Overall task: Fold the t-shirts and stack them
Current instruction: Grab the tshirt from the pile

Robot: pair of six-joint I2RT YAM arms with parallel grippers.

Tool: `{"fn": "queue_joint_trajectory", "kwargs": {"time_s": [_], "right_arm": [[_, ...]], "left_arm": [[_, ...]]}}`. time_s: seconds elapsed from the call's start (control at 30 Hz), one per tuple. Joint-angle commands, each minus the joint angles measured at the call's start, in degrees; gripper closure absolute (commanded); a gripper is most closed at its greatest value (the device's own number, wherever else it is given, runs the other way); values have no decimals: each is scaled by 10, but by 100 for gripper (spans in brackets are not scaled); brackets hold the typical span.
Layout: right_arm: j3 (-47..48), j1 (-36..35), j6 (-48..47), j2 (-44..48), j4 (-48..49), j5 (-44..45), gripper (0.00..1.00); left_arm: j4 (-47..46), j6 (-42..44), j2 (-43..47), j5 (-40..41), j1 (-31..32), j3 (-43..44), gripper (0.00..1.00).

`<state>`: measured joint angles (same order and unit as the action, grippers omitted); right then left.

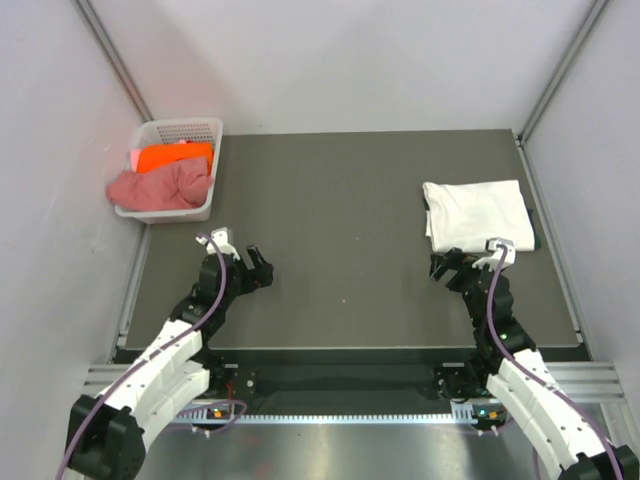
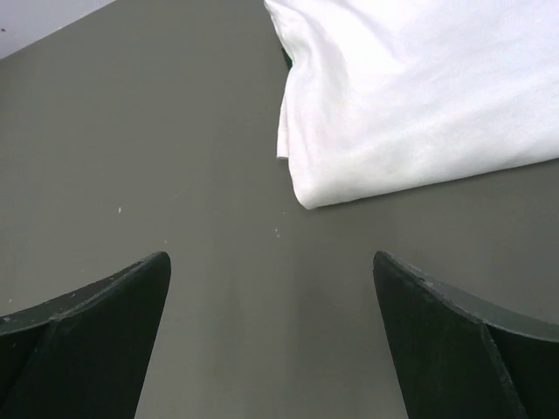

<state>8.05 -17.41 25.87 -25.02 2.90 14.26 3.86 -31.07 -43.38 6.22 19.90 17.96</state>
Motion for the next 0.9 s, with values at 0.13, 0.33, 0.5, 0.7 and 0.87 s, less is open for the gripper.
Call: {"fn": "queue_joint_trajectory", "kwargs": {"time_s": [0.13,0.33,0.5,0.7,0.87], "right_arm": [[20,0,7,2,25,13,0],[39,0,3,-42,24,1,0],[35,0,2,-34,28,-3,0],[29,0,3,-20,27,0,0],[28,0,2,-21,32,-6,1]], "left_arm": [[207,-57,-98,140,-12,260,1],[364,-72,-286,117,-178,570,3],[382,-97,-421,111,-266,677,4],[369,-102,-539,109,-274,759,7],[325,-158,-603,73,-296,757,6]]}}
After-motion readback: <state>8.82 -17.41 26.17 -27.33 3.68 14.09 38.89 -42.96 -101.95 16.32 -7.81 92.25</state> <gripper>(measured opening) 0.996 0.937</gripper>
